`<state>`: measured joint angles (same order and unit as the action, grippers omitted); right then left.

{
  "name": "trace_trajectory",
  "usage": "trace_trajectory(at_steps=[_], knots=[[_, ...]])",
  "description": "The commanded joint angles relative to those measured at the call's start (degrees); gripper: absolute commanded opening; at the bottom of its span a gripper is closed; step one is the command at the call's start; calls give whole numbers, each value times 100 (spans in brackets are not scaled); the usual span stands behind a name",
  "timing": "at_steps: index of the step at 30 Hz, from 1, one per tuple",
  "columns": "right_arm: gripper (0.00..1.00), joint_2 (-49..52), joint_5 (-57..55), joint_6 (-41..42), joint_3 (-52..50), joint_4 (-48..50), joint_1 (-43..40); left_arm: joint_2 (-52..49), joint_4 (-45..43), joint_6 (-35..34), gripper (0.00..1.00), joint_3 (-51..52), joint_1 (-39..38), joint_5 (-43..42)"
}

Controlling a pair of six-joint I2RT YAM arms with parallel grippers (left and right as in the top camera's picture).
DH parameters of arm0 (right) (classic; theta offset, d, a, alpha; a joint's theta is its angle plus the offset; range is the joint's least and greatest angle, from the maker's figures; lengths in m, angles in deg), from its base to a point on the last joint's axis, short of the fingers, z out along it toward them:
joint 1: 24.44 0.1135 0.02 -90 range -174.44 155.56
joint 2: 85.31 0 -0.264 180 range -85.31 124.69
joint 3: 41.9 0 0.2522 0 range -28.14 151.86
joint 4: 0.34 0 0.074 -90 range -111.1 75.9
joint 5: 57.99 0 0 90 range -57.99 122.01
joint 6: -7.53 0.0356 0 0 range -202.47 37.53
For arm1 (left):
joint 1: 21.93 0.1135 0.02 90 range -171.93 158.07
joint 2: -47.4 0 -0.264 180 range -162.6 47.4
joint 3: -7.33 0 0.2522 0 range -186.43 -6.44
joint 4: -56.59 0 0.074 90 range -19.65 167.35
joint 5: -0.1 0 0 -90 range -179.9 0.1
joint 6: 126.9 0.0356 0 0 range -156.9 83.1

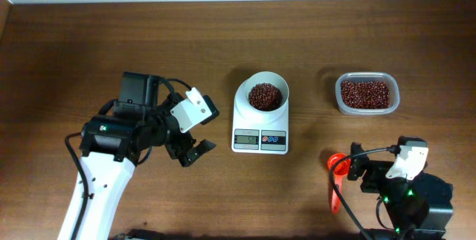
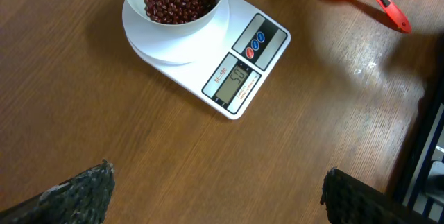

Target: Scoop and weigh 50g on scale

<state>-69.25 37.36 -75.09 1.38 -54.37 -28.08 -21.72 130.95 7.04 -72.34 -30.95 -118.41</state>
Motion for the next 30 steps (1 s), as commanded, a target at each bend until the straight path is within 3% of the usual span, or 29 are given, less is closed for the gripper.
trace_trajectory(at_steps=[1, 6, 10, 30], knots=[[99, -203, -107, 59, 66, 0, 42, 57, -4, 33, 99, -79, 28, -17], [99, -828, -48, 50, 66, -76, 42, 57, -4, 33, 99, -79, 28, -17], [99, -1547, -46, 55, 66, -715, 42, 57, -4, 33, 99, -79, 28, -17], [99, -1576, 173, 57, 26, -273, 35, 57, -4, 33, 99, -79, 28, -17]])
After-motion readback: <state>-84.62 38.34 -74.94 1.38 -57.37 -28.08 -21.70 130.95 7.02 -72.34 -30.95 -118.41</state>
